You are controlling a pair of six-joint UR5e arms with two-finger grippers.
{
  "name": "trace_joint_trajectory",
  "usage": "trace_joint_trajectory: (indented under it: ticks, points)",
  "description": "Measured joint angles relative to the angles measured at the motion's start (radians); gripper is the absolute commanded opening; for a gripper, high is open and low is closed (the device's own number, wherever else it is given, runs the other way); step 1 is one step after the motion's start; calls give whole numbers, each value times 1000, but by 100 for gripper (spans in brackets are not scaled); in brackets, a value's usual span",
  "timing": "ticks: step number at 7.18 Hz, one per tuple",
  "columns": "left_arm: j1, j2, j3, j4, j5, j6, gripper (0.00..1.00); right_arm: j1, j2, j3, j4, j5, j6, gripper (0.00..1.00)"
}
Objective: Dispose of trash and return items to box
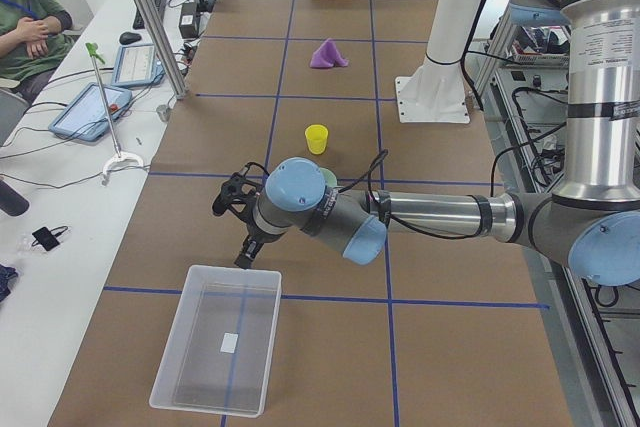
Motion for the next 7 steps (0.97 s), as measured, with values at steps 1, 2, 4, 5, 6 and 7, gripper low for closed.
trace_joint_trajectory:
  ticks: [1,2,4,5,6,7]
  points:
    - [73,-1,6,-28,-4,-28,99,-12,0,3,2,28,16,100]
    - [150,-1,7,-60,8,-116,99,-30,1,7,18,53,57,100]
    - [322,6,4,-151,167,-347,99,-71,-11,10,120,53,218,100]
    - [428,7,3,-189,250,-469,99,-89,-25,11,169,33,285,100]
    - [525,5,3,-231,307,-589,99,-102,-32,11,194,17,325,100]
    - [603,-2,3,-255,335,-687,99,-108,-39,11,212,11,342,100]
